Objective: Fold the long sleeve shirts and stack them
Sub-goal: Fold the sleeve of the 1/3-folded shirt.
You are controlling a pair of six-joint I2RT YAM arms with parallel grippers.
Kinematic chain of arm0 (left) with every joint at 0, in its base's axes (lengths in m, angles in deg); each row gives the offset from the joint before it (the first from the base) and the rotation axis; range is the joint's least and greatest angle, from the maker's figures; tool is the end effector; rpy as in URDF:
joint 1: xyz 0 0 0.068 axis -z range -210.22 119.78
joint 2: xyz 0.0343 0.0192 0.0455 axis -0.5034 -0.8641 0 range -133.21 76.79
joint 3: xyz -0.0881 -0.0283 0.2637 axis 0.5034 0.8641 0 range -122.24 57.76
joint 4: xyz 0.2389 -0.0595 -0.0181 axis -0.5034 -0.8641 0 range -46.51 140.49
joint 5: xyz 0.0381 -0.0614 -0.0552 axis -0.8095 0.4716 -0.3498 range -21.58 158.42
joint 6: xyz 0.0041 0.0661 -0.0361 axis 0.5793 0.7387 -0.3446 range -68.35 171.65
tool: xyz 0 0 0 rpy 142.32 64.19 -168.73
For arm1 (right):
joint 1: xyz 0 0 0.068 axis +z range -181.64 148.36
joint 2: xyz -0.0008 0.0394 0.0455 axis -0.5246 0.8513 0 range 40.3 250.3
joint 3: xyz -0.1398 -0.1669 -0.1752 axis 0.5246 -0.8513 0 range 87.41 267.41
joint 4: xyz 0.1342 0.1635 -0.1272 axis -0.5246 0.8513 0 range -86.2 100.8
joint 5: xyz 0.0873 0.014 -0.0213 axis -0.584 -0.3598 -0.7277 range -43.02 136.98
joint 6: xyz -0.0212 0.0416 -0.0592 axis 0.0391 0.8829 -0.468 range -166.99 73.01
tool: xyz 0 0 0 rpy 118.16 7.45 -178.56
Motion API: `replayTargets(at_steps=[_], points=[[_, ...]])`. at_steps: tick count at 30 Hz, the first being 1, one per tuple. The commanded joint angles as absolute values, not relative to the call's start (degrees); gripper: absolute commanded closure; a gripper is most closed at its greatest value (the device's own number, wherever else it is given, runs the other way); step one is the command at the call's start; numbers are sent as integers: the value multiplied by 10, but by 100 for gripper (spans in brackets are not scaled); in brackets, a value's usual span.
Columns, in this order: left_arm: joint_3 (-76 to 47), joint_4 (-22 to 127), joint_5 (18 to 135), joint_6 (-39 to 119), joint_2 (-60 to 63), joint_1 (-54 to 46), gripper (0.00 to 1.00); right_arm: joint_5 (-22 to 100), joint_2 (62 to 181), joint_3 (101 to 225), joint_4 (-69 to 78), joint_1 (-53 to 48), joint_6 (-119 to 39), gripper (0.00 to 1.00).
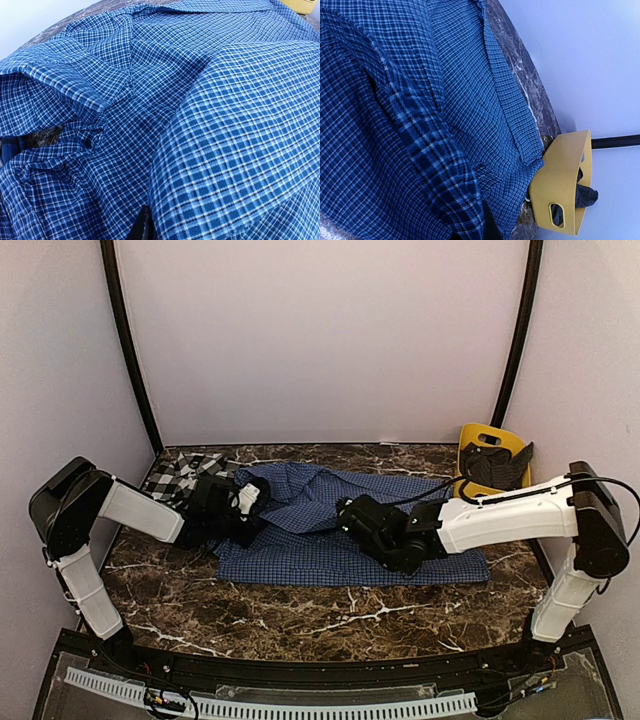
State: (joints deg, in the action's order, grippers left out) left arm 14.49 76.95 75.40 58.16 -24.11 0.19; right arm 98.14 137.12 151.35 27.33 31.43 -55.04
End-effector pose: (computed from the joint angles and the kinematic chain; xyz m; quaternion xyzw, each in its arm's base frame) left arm 0.3083 -0.1899 0.1468 0.3037 0.8153 -0.1534 0.4686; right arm 0.1982 0.2811 0.2134 -0.4007 0.7751 -0.2462 0.4220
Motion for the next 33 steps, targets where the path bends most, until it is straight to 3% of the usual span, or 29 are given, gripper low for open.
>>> replayTargets(at_steps=[1, 6, 11, 15, 21, 26, 33], points=[[152, 766, 776, 590, -214, -2, 87, 970, 1350, 1496, 313, 347, -449, 97], [164, 769, 799, 596, -202, -5, 83, 941, 1355, 1477, 349, 372, -387, 90], [175, 770, 832, 601, -185, -10, 76, 884, 1350, 1455, 357, 386, -333, 76], [182, 770, 857, 604, -177, -12, 70, 834, 1328, 1441, 352, 387, -299, 60], [182, 757, 883, 606, -170, -12, 59, 752, 1243, 1417, 347, 388, -257, 27], [183, 751, 890, 605, -163, -13, 55, 710, 1165, 1393, 322, 358, -228, 23], [189, 760, 889, 600, -151, -12, 54, 606, 1162, 1390, 286, 188, -154, 25]])
